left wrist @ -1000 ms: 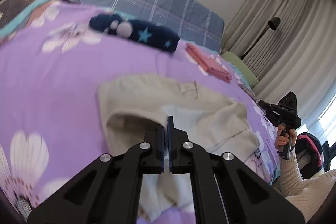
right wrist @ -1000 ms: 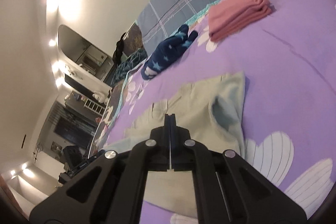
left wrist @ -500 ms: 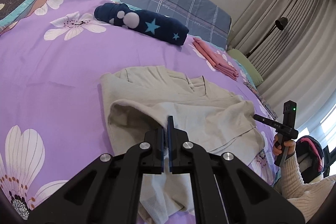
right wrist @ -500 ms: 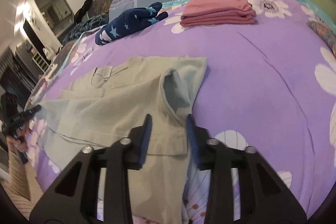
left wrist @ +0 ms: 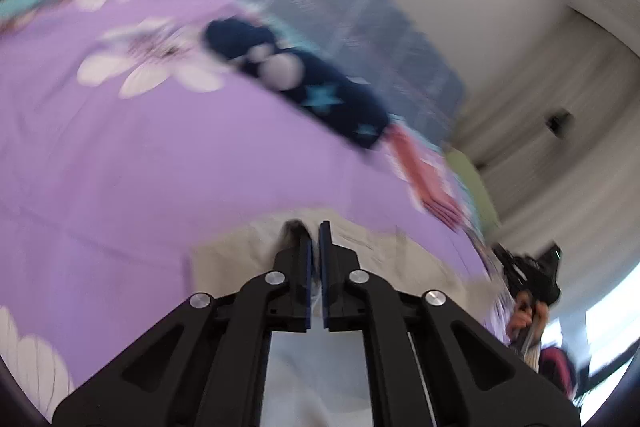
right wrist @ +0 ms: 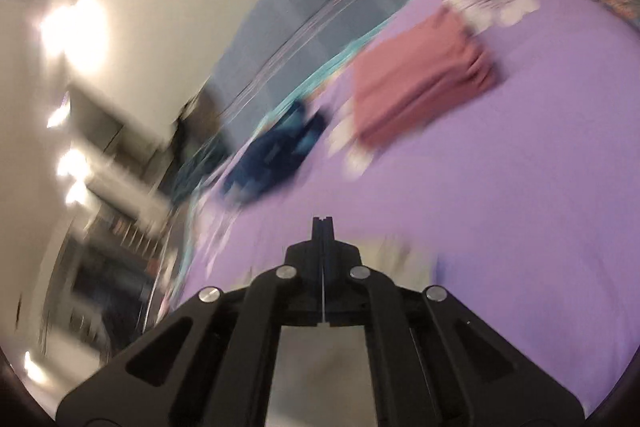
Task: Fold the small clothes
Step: 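Lay the hem over the collar and open both grippers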
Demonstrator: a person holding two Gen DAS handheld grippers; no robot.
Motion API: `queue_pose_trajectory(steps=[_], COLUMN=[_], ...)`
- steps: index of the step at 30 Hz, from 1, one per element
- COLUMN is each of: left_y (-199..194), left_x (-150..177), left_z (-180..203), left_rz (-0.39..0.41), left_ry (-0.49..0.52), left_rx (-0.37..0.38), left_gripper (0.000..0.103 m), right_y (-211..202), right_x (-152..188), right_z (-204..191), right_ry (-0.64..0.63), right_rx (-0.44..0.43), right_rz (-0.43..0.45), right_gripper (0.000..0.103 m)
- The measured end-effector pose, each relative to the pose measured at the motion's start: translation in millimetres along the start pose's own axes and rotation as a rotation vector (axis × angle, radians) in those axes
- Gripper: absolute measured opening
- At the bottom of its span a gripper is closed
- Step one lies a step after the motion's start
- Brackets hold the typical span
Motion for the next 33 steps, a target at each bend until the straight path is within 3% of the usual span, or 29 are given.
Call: queue_pose_trajectory(steps=[1,3,5,11,14,16,19,21,23,24,25,26,27,30,31,33], left_y=[16.5,30.1,25.8,-2.8,-14.1,-16.9,-13.5,-10.1,-5.9,-4.7,-1.6,0.2,2.7,5.2,4.4,-0.4], left_x=[-3.4,-1.6,5.6,23.5,33.2,39.5,47.1,50.2,49.4,48.9,45.8,43.5,38.7,24.7,22.3,18.4], left_z=[-8.4,-17.6,-17.5,-14.0,-14.2,-13.2,-12.2,-12.9,-14.8,-14.3,-14.3,-14.1,-14.0,-11.3,-9.5,-7.4], left_rz=[-0.036,-0.071,-0.05,0.027,0.06,0.08,0.072,0.062,0.058,0.056,0.051,0.05,0.051,0.076,0.083,0.101], left_ry=[-0.038,-0.055,0.0,0.204,0.282,0.333,0.364,0.371,0.37,0.367,0.357,0.349,0.337,0.298,0.287,0.272], left_rx=[-0.033,-0.073,-0.082,-0.202,-0.261,-0.294,-0.325,-0.338,-0.35,-0.347,-0.342,-0.339,-0.336,-0.334,-0.328,-0.315], left_gripper=[0.009,0.02,0.04,0.054,0.059,0.06,0.061,0.062,0.063,0.063,0.063,0.063,0.063,0.063,0.063,0.063], right_y=[6.0,15.9,15.0,-17.6,-28.2,-28.4,-19.8,-6.9,13.6,18.4,22.2,23.4,21.0,14.0,13.7,11.0], right_x=[-1.1,12.4,33.9,104.4,125.6,140.2,161.1,174.8,183.4,181.2,173.5,157.3,127.9,50.2,35.1,17.3], right_z=[3.8,-5.9,-18.7,-45.9,-50.4,-54.8,-63.0,-63.4,-54.7,-50.3,-46.1,-42.8,-39.1,-13.3,-2.4,21.7], right_ry=[-0.01,-0.094,-0.225,-0.59,-0.591,-0.532,-0.504,-0.526,-0.564,-0.554,-0.506,-0.404,-0.244,0.085,0.134,0.2], right_rx=[0.04,0.005,0.013,0.037,0.038,0.001,0.008,0.071,0.229,0.258,0.264,0.217,0.117,-0.09,-0.101,-0.039], right_rz=[-0.009,-0.092,-0.161,-0.327,-0.391,-0.426,-0.451,-0.467,-0.492,-0.494,-0.488,-0.459,-0.383,-0.156,-0.118,-0.088], right_gripper=[0.0,0.001,0.006,0.022,0.035,0.048,0.063,0.066,0.06,0.026,0.005,0.005,0.004,0.009,0.021,0.049])
Point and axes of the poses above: each gripper's, at about its wrist camera, not at the fingertips, and y roughly the way its jaws point, z to its right, x to its underside, the point moved 6 cm from there along y, roughly the way its jaws point, and after that the axes turned 13 degrees about -x, right-handed, at the moved point
